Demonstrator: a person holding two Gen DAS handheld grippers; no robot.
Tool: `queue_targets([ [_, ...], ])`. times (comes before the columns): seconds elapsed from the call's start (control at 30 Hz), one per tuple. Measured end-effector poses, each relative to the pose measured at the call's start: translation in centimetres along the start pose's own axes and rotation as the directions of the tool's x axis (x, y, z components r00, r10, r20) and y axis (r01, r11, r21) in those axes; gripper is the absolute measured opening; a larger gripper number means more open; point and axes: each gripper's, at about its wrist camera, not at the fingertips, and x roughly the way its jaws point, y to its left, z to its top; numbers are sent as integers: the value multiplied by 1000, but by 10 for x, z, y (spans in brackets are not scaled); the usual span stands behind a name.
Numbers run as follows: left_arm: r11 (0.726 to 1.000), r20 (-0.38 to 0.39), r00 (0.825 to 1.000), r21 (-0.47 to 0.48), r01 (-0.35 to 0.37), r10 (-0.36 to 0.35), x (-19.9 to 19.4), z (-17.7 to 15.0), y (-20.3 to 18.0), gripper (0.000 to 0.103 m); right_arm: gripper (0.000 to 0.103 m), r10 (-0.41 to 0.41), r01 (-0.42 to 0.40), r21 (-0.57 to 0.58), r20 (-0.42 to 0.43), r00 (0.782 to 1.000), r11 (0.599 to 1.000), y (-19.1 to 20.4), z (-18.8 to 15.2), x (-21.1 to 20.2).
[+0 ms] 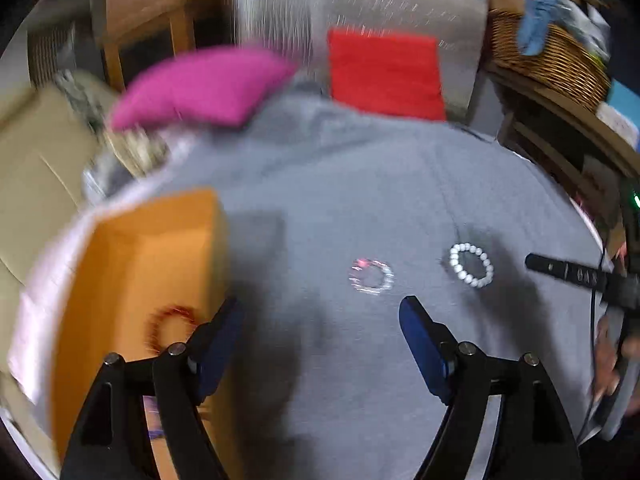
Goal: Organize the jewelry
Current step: 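Grasp the white bead bracelet with the right tool while the left tool approaches the pink bracelet, then close the left tool on the pale pink bead bracelet and lift it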
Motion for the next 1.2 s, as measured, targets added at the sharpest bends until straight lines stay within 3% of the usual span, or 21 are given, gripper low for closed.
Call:
queue_targets([
  [0.23,1000,-106,994,10,7,-6,60,-5,-13,80,29,96,-95,11,-50,994,995,-1,21,33],
  [0.47,999,-155,987,12,48,-46,89,5,-19,80,29,14,-22,-54,-132,991,998,19,18,72],
  [0.57,998,-169,984,0,56,-55,98,6,-19,80,11,-23,13,-84,-112,993,996,25,16,71],
  [0.7,996,-172,981,-11,92,-93,102,5,-22,79,11,-30,25,-64,-78,997,998,24,13,61],
  [0.83,993,-168,979,-16,119,-120,106,5,-24,67,11,-14,13,-38,-22,1000,999,21,11,36],
  [0.97,987,-176,971,-62,152,-160,114,7,-26,63,11,-20,20,12,17,1000,1000,6,10,15],
  [1.2,983,-196,966,-106,151,-169,132,11,-30,62,11,-24,25,79,-5,1000,997,-20,8,10],
])
